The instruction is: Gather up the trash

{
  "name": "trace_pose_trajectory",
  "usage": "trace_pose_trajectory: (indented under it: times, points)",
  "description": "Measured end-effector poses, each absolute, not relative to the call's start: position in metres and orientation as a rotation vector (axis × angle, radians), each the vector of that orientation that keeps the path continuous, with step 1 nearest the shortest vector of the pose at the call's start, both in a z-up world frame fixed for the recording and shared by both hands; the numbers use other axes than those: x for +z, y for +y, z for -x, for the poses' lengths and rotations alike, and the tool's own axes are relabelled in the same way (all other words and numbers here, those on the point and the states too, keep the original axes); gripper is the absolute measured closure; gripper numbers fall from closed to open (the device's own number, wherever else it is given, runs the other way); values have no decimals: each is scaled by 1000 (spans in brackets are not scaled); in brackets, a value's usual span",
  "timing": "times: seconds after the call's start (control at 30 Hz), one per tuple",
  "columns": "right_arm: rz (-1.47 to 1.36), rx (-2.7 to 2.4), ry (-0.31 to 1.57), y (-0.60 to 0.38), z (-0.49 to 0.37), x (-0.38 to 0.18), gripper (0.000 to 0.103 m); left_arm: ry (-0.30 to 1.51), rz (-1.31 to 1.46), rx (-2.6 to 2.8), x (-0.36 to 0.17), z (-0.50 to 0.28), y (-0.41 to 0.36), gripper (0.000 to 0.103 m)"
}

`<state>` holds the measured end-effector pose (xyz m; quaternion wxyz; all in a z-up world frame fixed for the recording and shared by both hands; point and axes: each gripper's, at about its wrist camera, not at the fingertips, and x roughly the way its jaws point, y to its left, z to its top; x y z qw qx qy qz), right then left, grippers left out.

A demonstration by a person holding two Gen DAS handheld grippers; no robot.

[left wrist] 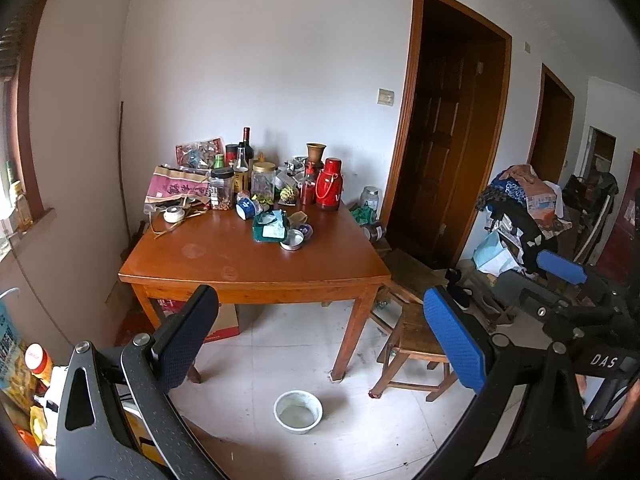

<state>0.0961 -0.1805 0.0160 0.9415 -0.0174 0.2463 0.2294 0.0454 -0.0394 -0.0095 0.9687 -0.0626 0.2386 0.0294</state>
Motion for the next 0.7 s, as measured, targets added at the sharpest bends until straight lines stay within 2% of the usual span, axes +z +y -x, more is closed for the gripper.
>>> trace_pose_trajectory:
  times: [0.53,0.7]
  points:
    - [4,378,558,-170,-194,-7,0,541,145,101,-29,-162,-5,0]
    - [10,325,594,-140,-236,-18,0,573,152,66,-39,-223,34,5]
